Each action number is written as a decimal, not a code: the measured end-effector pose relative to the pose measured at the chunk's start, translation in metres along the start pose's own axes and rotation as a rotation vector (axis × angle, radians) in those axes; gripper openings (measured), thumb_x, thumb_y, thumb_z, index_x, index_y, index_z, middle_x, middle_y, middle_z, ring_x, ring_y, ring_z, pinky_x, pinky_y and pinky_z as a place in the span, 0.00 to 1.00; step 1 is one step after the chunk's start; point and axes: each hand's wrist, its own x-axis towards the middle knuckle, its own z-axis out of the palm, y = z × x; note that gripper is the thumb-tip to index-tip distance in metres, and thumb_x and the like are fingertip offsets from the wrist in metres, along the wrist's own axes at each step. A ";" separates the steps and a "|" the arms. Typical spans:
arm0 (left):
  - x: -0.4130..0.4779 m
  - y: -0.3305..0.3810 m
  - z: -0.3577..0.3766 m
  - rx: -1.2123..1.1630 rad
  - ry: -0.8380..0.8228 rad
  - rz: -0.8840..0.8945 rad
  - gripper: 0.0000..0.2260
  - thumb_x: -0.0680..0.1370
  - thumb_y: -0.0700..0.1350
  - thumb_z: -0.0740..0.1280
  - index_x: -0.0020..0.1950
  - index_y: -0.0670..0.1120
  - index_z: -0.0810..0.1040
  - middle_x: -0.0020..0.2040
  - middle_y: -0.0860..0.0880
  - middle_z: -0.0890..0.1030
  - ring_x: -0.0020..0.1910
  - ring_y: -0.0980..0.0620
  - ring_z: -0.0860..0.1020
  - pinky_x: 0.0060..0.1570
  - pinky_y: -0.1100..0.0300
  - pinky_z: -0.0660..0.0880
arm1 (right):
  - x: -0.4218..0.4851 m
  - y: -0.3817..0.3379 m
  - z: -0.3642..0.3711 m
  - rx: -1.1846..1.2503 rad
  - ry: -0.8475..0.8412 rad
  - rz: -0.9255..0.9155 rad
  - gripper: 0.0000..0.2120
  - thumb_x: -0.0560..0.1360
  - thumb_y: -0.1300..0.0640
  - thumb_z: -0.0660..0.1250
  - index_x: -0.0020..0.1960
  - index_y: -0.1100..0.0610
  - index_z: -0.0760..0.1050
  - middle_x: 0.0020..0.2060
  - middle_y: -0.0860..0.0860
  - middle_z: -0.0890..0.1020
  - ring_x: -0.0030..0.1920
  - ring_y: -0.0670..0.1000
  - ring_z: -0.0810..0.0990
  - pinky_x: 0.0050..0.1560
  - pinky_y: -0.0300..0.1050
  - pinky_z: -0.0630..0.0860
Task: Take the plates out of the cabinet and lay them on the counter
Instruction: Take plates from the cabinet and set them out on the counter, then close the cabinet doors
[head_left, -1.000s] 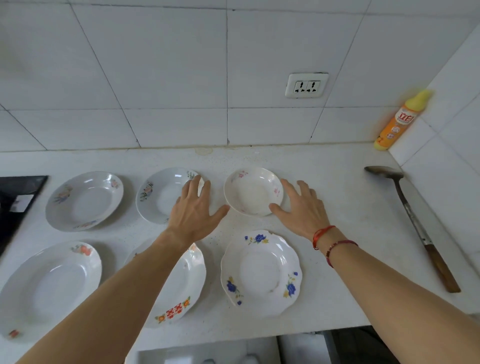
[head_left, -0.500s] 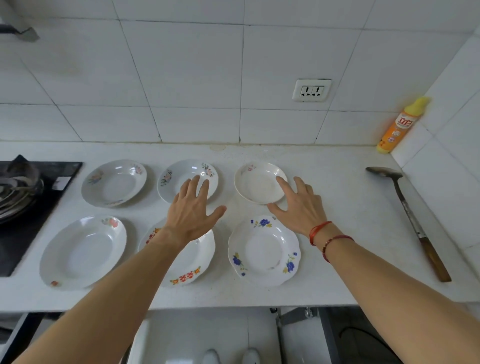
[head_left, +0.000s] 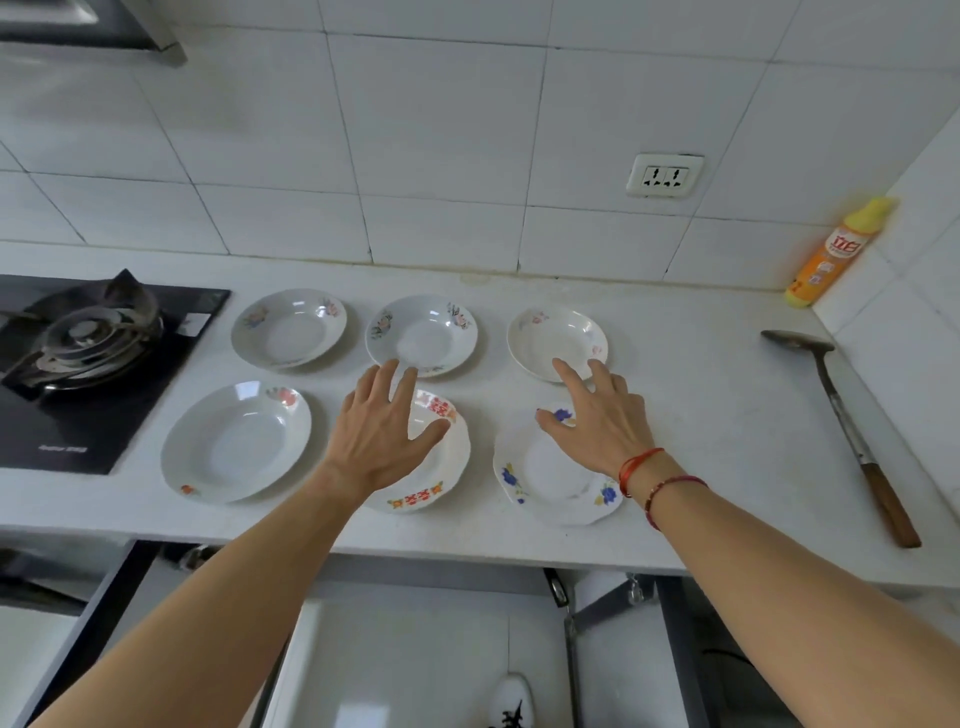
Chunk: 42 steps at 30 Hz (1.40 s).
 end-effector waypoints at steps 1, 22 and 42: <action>-0.011 -0.006 -0.002 -0.001 0.001 0.000 0.38 0.76 0.68 0.57 0.78 0.46 0.58 0.79 0.42 0.58 0.77 0.40 0.55 0.71 0.42 0.61 | -0.008 -0.008 0.001 -0.006 0.001 0.001 0.34 0.75 0.34 0.58 0.78 0.44 0.55 0.75 0.58 0.62 0.67 0.61 0.67 0.61 0.57 0.70; -0.278 -0.127 -0.042 -0.046 0.022 0.020 0.35 0.76 0.66 0.57 0.77 0.46 0.60 0.77 0.42 0.60 0.76 0.41 0.57 0.71 0.45 0.62 | -0.271 -0.177 0.015 -0.091 -0.008 0.071 0.34 0.76 0.34 0.57 0.78 0.45 0.55 0.75 0.59 0.60 0.70 0.61 0.65 0.64 0.58 0.68; -0.397 -0.112 0.036 -0.063 -0.171 -0.121 0.35 0.76 0.65 0.60 0.76 0.45 0.61 0.75 0.41 0.63 0.74 0.40 0.60 0.69 0.44 0.65 | -0.383 -0.169 0.099 0.002 -0.190 0.099 0.33 0.75 0.35 0.57 0.77 0.44 0.57 0.70 0.57 0.66 0.64 0.61 0.70 0.58 0.56 0.71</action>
